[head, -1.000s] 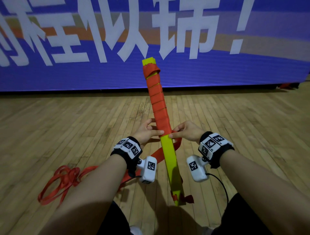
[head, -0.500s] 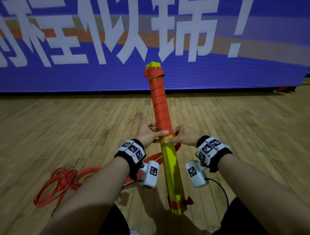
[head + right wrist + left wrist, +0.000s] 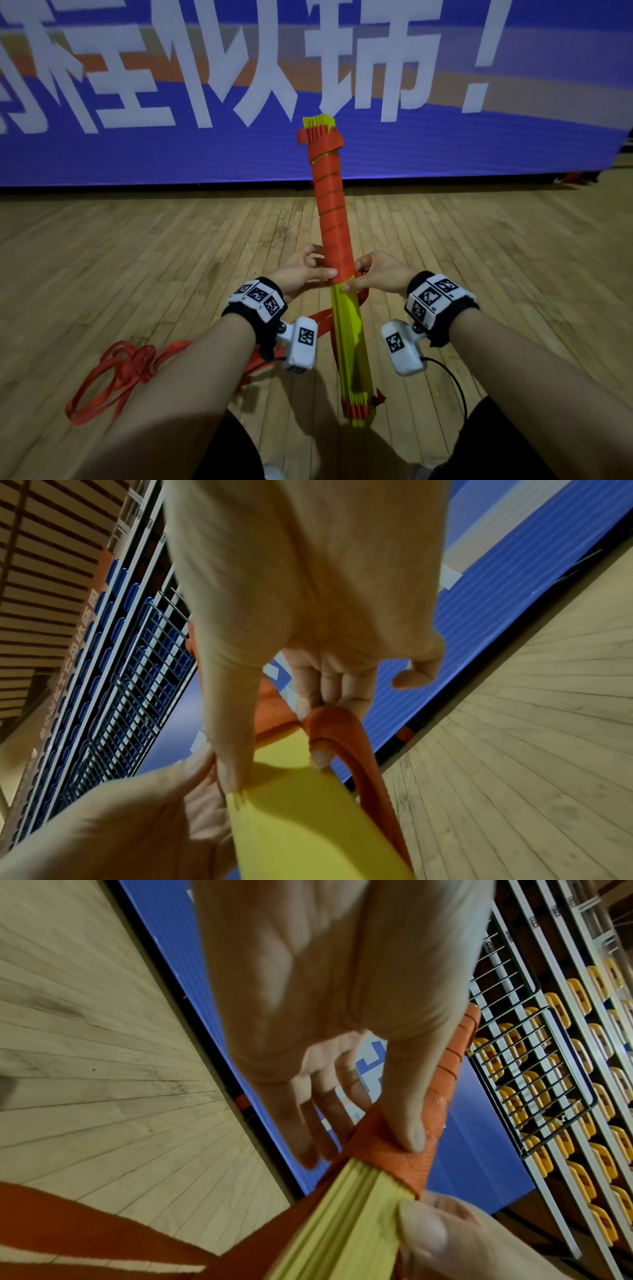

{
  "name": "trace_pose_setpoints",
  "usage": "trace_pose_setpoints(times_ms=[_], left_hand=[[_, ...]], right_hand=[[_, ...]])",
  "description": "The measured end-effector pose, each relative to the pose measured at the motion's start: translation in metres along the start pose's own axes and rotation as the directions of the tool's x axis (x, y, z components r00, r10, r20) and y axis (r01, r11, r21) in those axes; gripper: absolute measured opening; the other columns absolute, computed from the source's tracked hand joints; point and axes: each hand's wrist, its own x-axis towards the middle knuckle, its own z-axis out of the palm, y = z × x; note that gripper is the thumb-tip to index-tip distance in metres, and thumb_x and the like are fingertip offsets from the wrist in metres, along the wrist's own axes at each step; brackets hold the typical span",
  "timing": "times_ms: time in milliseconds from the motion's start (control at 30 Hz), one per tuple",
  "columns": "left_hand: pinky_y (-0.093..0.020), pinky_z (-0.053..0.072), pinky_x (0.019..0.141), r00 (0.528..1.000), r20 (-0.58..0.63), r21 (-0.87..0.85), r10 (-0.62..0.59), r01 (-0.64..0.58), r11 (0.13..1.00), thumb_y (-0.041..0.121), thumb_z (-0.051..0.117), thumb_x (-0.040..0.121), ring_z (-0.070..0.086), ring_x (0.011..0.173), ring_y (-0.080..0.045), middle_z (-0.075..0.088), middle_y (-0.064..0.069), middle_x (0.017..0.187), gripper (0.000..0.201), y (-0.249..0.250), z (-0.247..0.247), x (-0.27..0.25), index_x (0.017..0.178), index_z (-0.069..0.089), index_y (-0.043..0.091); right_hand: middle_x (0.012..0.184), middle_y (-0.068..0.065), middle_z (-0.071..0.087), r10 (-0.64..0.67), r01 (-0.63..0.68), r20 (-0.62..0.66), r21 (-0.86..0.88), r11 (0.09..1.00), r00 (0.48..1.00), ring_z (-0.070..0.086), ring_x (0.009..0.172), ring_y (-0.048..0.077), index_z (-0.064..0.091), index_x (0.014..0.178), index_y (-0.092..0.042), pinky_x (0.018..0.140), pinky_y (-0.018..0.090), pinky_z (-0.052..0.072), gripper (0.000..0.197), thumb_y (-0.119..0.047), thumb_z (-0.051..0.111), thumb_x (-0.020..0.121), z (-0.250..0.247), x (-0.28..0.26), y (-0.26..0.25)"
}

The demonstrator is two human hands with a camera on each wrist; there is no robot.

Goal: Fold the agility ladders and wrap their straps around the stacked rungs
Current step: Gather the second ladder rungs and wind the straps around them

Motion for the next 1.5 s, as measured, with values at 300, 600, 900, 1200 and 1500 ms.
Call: trace_pose_setpoints(times_ms=[300,600,900,1200,1500], left_hand=[[-0.031,0.058,0.079,1.0,0.018,-0.032,-0.003,0.004,0.999,-0.006,0.061,0.085,0.067,0.096,-0.02,0.066,-0.011,0.111,0.044,0.001,0.004,-0.001,0.127,0.05,0.001],[-0.046,0.048,0.099,0.989,-0.14,0.072,0.038,-0.028,0.997,0.008,0.074,0.079,0.058,0.117,-0.028,0.063,-0.013,0.12,0.037,-0.009,0.006,0.006,0.11,0.058,0.016],[-0.028,0.059,0.069,0.974,-0.219,0.057,0.057,-0.046,0.997,0.006,0.075,0.078,0.064,0.102,-0.026,0.06,-0.019,0.12,0.054,-0.01,0.014,0.012,0.125,0.05,-0.004],[-0.033,0.055,0.083,0.996,-0.092,0.037,-0.009,0.013,0.999,-0.001,0.073,0.078,0.066,0.103,-0.025,0.066,-0.015,0.116,0.057,-0.007,0.008,0.007,0.125,0.042,0.007],[-0.033,0.059,0.079,0.993,-0.118,0.02,0.005,-0.003,1.0,-0.002,0.075,0.075,0.067,0.101,-0.024,0.066,-0.013,0.115,0.055,-0.007,0.009,0.002,0.124,0.052,0.006]], right_hand=[[0.088,0.009,0.07,0.041,-0.041,-0.004,-0.007,0.999,0.999,0.063,0.086,0.015,0.07,0.092,-0.004,0.089,0.032,0.049,0.029,-0.023,0.081,0.073,-0.002,0.005,0.005],[0.084,0.009,0.067,0.046,-0.046,0.006,-0.086,0.995,0.999,0.059,0.08,0.013,0.073,0.086,-0.006,0.074,0.019,0.044,0.029,-0.033,0.077,0.076,-0.001,0.004,0.006],[0.063,-0.001,0.058,0.032,-0.051,-0.101,-0.182,0.982,0.994,0.051,0.059,0.009,0.067,0.071,-0.01,0.061,0.022,0.042,0.027,-0.034,0.077,0.076,0.005,0.009,0.008],[0.063,-0.001,0.057,-0.021,0.014,-0.053,-0.137,0.991,0.998,0.05,0.059,0.007,0.064,0.066,-0.013,0.061,0.018,0.042,0.021,-0.021,0.073,0.082,0.002,0.003,0.009],[0.081,0.007,0.068,-0.025,0.024,-0.074,-0.014,1.0,0.997,0.061,0.074,0.011,0.071,0.091,0.001,0.077,0.022,0.051,0.019,-0.016,0.07,0.084,-0.006,0.0,0.011]])
